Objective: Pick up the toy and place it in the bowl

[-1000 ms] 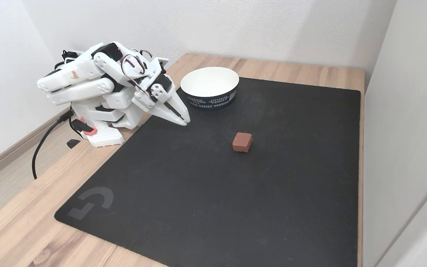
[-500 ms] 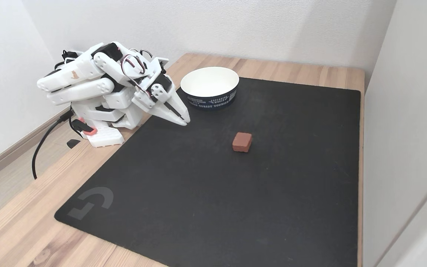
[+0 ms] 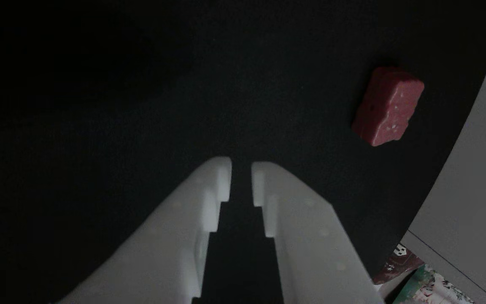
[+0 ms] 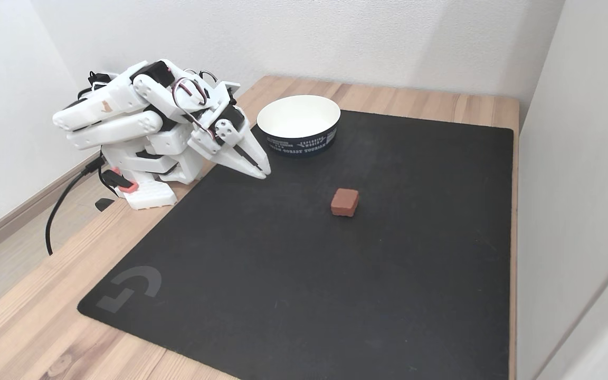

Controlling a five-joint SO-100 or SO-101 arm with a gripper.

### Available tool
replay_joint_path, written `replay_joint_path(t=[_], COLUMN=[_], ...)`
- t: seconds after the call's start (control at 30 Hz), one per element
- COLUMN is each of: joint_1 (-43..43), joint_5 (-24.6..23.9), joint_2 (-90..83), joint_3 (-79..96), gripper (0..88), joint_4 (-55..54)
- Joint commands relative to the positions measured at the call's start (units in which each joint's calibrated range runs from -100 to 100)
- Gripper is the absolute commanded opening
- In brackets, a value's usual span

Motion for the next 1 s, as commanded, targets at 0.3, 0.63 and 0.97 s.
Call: replay_joint_path(t=[0.3,0.63,0.97], joint_1=[0.45,0.53,0.28], joint_5=[0.07,0.18,-0.19], joint_2=[-0.33,2.25,24.51], joint_3=[-0.81,-2.17,-13.07], gripper=[2.5,2.5,2.5], joint_4=[-0.44,-0.44,-11.95])
